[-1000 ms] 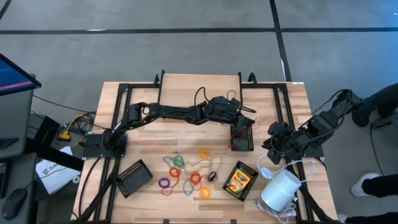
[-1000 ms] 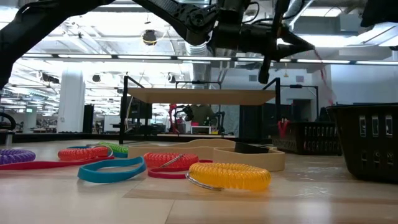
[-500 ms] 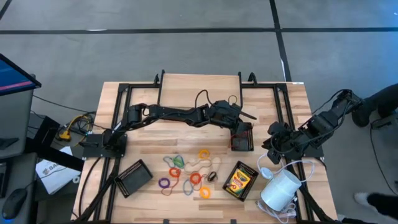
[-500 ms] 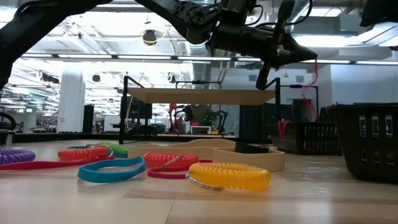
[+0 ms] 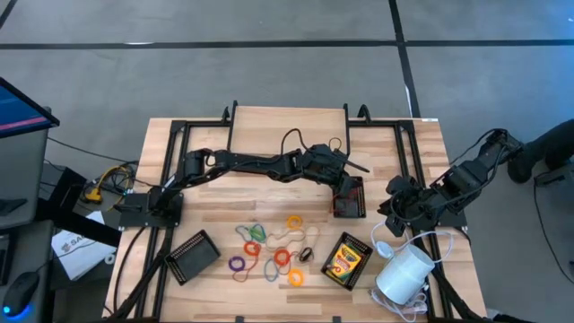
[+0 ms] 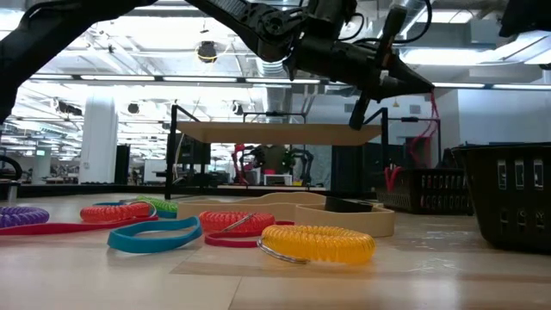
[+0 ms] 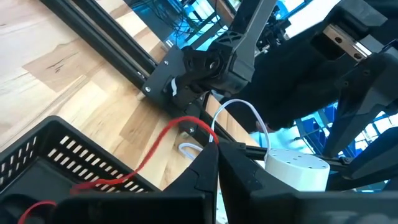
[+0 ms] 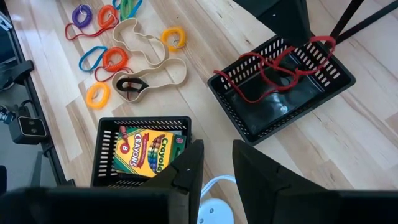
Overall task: Pick & Place Office Desk Supplies
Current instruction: Put the top red rubber band into the top right black bin
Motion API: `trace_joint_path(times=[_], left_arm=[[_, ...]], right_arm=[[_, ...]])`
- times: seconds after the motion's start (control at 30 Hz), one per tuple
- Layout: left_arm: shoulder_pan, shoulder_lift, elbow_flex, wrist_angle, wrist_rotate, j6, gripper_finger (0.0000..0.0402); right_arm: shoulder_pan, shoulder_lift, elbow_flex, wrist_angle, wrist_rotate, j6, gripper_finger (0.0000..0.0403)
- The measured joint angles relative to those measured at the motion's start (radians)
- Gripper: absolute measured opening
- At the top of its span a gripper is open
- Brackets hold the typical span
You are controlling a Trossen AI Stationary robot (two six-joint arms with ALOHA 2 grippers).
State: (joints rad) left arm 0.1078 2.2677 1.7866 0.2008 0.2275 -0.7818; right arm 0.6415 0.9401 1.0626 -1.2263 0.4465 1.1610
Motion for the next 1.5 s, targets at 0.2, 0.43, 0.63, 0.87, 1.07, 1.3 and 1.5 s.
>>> trace_joint_path(times=[0.2,0.43,0.63,0.87,1.07,1.3,1.5], left_arm=[[0.000,0.000,0.000,0.000,0.000,0.000,0.0005],[0.000,0.000,0.000,0.000,0.000,0.000,0.0005],[-0.003,0.000,0.000,-0.002,0.000,0.050,0.0006],[-0.004,0.000,0.000,-0.011,-0.013,0.052,0.0006],[-0.007,0.000,0.000,-0.064,-0.037,0.115,0.0006],[-0.020,0.000,-0.001,-0.095,-0.044,0.155,0.0006],[-0.025,0.000,-0.001,-0.098,-0.044,0.200,0.0014]], right_arm=[[0.000,0.000,0.000,0.000,0.000,0.000,0.0084],[0.000,0.000,0.000,0.000,0.000,0.000,0.0084],[0.000,0.000,0.000,0.000,0.000,0.000,0.0084],[0.000,0.000,0.000,0.000,0.000,0.000,0.0084],[0.000,0.000,0.000,0.000,0.000,0.000,0.0084],[0.000,0.000,0.000,0.000,-0.001,-0.001,0.0084],[0.000,0.000,0.000,0.000,-0.001,-0.001,0.0084]])
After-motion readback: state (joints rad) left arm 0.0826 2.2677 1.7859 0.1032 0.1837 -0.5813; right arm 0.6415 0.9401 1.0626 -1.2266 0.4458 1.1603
